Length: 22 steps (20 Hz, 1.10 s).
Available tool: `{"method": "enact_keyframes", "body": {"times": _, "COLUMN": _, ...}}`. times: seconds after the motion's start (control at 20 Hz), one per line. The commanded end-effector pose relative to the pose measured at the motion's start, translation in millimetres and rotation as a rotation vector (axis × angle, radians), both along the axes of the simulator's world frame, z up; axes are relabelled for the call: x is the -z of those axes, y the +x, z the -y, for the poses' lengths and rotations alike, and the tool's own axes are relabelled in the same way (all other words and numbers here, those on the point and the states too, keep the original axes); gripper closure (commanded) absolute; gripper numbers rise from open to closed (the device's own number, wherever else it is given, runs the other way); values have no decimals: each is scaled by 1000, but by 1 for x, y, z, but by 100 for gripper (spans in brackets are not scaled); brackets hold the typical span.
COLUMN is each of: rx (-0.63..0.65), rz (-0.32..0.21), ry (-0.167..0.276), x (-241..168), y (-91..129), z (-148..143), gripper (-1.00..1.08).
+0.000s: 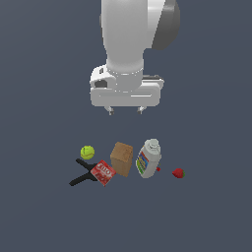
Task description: Pick up a designated object from a clutter of objects.
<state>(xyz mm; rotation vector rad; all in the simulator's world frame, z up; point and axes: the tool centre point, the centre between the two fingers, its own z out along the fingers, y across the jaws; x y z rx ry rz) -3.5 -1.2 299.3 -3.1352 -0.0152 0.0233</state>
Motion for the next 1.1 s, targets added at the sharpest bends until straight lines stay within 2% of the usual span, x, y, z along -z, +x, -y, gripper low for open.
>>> {"method": "enact_keyframes", "body": {"times": 0.0, "rx": 0, "rz": 0, "ry": 0, "x": 0, "y": 0, "z": 0, "gripper": -92}}
{"method": "enact_keyframes", "body": {"times": 0.55, "rx": 13, "rz": -3, "ry": 22, "x": 1, "y": 1, "z": -9, "gripper": -92}}
{"method": "enact_keyframes", "body": {"times": 1.05, "rx": -35, "rz": -2, "ry": 8, "x": 26, "y": 10, "z": -21, "gripper": -92}}
